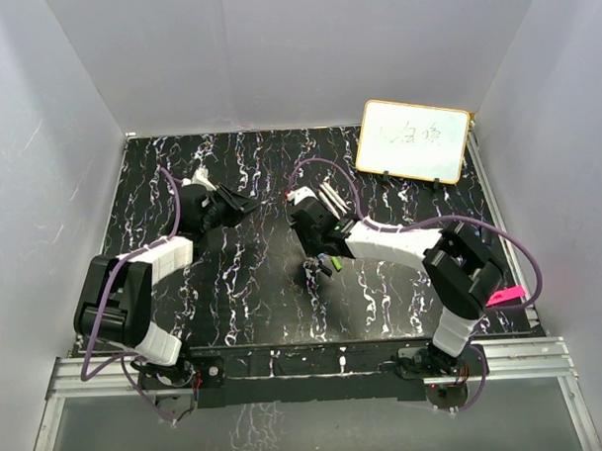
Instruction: Open the pen caps
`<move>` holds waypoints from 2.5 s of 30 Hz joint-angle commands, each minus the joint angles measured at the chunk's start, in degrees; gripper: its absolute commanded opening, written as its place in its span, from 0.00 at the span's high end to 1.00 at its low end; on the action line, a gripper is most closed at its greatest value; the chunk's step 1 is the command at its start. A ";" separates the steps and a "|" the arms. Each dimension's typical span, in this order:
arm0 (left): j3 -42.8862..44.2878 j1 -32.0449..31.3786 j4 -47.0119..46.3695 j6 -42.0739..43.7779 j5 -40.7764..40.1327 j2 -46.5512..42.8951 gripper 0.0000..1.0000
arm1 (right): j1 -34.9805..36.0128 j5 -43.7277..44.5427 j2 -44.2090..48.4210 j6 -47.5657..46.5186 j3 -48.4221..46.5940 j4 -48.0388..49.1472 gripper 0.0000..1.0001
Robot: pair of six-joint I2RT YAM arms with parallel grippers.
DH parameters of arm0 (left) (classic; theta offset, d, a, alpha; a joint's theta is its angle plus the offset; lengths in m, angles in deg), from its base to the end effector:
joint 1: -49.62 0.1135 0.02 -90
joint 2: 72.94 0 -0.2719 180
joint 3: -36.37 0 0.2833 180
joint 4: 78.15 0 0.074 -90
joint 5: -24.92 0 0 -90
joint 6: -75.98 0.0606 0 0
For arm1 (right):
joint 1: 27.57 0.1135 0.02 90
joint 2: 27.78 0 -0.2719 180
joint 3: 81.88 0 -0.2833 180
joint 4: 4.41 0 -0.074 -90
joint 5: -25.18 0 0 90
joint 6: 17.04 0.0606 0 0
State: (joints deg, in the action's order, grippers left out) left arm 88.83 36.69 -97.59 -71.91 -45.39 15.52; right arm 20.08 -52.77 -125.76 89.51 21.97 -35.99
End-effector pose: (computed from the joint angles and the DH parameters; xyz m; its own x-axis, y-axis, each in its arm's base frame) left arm 0.3536 -0.1021 0.1814 -0.5927 -0.6822 -0.4282 0.0440 0.5034 -0.8629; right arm 0.2789 0.2872 0.1704 -0.7005 -0.3549 -0.6191 -0.4584 0.8887 0.0091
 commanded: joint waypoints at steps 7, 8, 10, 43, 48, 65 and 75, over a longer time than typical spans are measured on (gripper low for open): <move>-2.60 -0.60 0.59 -0.46 -0.22 -8.29 1.00 | -3.01 0.42 -8.57 -6.52 -6.74 6.61 1.00; -3.17 -0.56 0.47 -0.56 -0.14 -8.65 1.00 | -3.30 0.54 -9.24 -7.14 -7.26 7.08 1.00; -3.88 -0.60 0.38 -0.75 -0.08 -9.12 1.00 | -3.94 0.20 -10.37 -8.14 -7.96 8.01 1.00; -6.19 -0.58 0.90 -0.80 -0.01 -11.32 1.00 | -9.30 -3.51 -20.17 -14.15 -14.48 14.36 0.91; -5.97 -0.56 0.67 -0.79 0.17 -10.83 1.00 | -9.28 -3.59 -19.90 -14.16 -14.40 14.08 0.81; -7.10 -3.91 -0.62 -1.23 0.89 -6.97 1.00 | -9.57 -1.70 -13.85 -13.20 -12.74 16.46 0.68; -8.43 -10.45 -3.11 -1.97 0.33 -1.60 1.00 | -9.92 5.83 0.90 -11.53 -5.99 19.44 0.62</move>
State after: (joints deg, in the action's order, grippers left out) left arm 80.32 28.08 -97.72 -73.44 -45.48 12.42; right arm 10.82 -52.16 -132.56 76.60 14.30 -21.43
